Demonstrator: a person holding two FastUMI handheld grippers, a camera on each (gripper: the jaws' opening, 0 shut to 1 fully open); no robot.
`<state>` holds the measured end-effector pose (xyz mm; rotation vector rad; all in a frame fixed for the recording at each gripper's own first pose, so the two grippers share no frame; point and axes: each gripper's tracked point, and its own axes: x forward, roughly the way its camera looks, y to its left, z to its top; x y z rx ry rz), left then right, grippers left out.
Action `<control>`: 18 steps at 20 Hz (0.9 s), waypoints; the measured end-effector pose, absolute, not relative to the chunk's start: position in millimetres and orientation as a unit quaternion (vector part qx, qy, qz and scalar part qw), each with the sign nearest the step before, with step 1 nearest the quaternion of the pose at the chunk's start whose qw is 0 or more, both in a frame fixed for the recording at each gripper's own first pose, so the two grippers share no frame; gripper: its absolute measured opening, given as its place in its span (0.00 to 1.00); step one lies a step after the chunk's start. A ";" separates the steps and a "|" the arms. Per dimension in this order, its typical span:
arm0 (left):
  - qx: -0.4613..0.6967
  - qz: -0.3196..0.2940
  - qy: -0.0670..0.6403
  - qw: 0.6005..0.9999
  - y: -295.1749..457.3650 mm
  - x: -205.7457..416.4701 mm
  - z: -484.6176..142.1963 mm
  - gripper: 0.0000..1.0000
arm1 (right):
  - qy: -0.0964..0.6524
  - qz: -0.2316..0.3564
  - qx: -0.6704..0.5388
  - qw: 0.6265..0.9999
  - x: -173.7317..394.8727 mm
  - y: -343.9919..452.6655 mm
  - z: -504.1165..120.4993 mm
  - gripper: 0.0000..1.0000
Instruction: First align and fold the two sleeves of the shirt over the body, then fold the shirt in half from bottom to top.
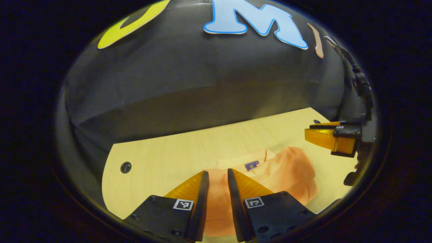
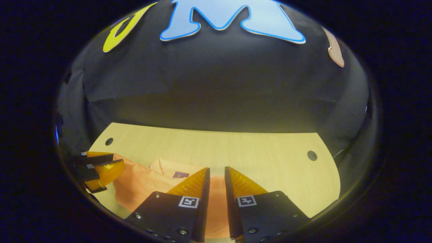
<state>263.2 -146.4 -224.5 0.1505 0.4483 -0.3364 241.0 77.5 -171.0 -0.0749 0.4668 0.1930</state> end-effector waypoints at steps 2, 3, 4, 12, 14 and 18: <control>0.069 -0.172 0.201 0.962 -151.3 244.5 -201.3 0.35 | 0.210 0.096 -0.022 0.973 220.2 73.5 -147.8 0.31; 0.065 -0.184 0.187 0.963 -156.5 233.0 -187.9 0.40 | 0.199 0.098 -0.011 0.975 208.6 71.6 -138.2 0.36; 0.059 -0.200 0.173 0.963 -163.4 221.1 -174.7 0.45 | 0.188 0.097 -0.003 0.978 194.2 67.7 -125.9 0.38; 0.090 -0.208 0.063 0.972 -181.1 120.1 -79.7 0.63 | 0.128 0.112 0.020 0.985 70.0 58.2 -66.7 0.89; 0.079 -0.202 0.048 0.975 -174.2 87.0 -64.2 0.67 | 0.114 0.111 0.015 0.987 38.2 56.1 -56.9 0.94; 0.067 -0.186 0.029 0.980 -153.0 40.2 -48.8 0.69 | 0.092 0.115 0.000 0.989 -8.8 57.6 -44.5 0.94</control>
